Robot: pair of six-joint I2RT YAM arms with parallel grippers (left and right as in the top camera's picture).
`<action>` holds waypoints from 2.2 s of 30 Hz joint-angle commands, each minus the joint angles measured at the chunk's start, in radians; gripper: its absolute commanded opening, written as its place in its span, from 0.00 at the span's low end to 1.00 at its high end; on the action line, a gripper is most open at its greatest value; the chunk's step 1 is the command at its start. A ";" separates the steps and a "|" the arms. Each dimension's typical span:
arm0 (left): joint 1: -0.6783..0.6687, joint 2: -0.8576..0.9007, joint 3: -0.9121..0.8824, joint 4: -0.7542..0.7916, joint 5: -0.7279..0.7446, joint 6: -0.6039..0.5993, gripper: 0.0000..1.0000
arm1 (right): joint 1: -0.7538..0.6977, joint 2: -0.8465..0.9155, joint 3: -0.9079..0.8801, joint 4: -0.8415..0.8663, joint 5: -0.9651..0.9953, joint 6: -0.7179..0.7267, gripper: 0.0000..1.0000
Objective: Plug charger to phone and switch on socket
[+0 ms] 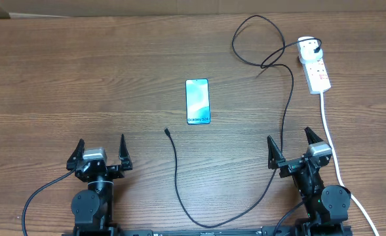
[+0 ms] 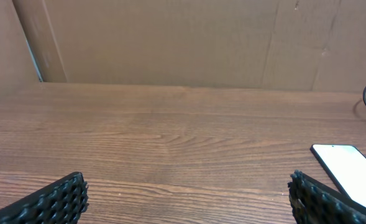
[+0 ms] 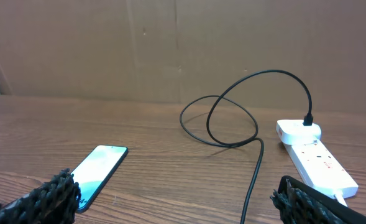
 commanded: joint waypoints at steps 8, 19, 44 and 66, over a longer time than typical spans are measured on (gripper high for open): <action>-0.006 -0.011 -0.004 0.001 0.008 0.019 1.00 | 0.006 -0.012 -0.010 0.005 -0.004 0.003 1.00; -0.006 -0.011 -0.004 0.301 0.070 -0.007 1.00 | 0.006 -0.012 -0.010 0.005 -0.004 0.003 1.00; -0.006 0.464 0.834 -0.104 0.179 -0.005 1.00 | 0.006 -0.012 -0.010 0.005 -0.004 0.003 1.00; -0.397 1.562 1.870 -1.041 -0.131 -0.274 1.00 | 0.006 -0.012 -0.010 0.005 -0.004 0.003 1.00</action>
